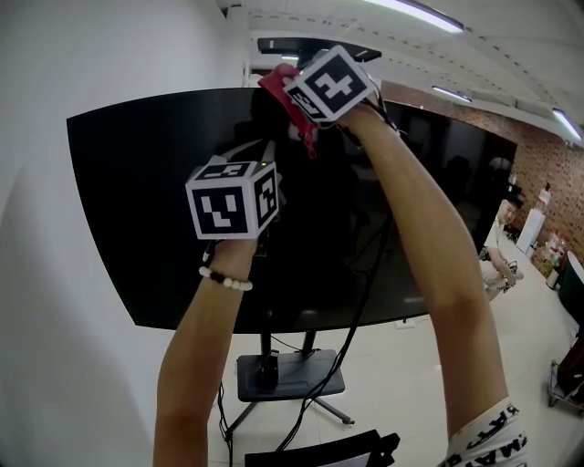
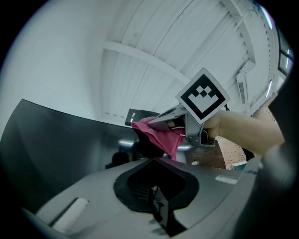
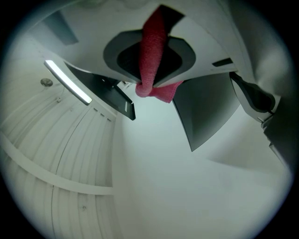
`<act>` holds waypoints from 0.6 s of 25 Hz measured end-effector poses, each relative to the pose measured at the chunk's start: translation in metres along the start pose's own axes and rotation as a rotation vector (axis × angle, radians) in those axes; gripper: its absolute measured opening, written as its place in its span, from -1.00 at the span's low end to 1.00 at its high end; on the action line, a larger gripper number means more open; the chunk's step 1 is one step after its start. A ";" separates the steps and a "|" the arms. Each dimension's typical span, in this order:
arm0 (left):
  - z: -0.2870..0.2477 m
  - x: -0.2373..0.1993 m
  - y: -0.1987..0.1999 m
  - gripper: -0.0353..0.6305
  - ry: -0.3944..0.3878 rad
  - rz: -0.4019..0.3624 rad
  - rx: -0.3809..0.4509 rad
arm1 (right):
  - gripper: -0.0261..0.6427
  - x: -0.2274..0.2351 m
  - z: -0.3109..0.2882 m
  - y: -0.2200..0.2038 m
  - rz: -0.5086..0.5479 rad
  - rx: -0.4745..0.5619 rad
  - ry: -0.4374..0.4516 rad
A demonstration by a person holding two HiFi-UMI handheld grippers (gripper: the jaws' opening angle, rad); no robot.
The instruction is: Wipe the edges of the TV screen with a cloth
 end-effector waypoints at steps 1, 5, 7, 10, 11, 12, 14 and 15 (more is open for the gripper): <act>-0.002 0.006 0.003 -0.89 -0.007 -0.003 -0.002 | -0.72 0.004 0.003 -0.001 -0.008 0.000 0.000; -0.018 0.027 0.001 -0.89 -0.042 -0.015 -0.024 | -0.72 0.022 0.006 -0.022 -0.039 -0.020 -0.023; -0.021 0.040 0.003 -0.89 -0.074 -0.012 -0.032 | -0.72 0.031 0.016 -0.032 -0.045 -0.035 -0.053; -0.023 0.070 0.012 -0.89 -0.167 0.017 -0.027 | -0.72 0.052 0.040 -0.048 -0.072 -0.056 -0.099; -0.027 0.079 0.015 -0.89 -0.197 0.023 -0.025 | -0.72 0.062 0.046 -0.054 -0.076 -0.065 -0.118; -0.031 0.085 0.018 -0.89 -0.218 0.026 -0.022 | -0.72 0.072 0.049 -0.060 -0.077 -0.073 -0.136; -0.041 0.096 0.019 -0.89 -0.239 0.028 -0.008 | -0.72 0.090 0.052 -0.075 -0.080 -0.084 -0.163; -0.045 0.109 0.018 -0.89 -0.248 0.030 0.000 | -0.72 0.099 0.059 -0.087 -0.080 -0.090 -0.175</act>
Point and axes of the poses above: the fingertips, and each gripper's own axes: z backward along the fingers, x to its right, y out of its top, the point moved 3 cm from there along z, backward along the fingers, and after that the axes turned 10 degrees about -z, right-handed, at the moved point
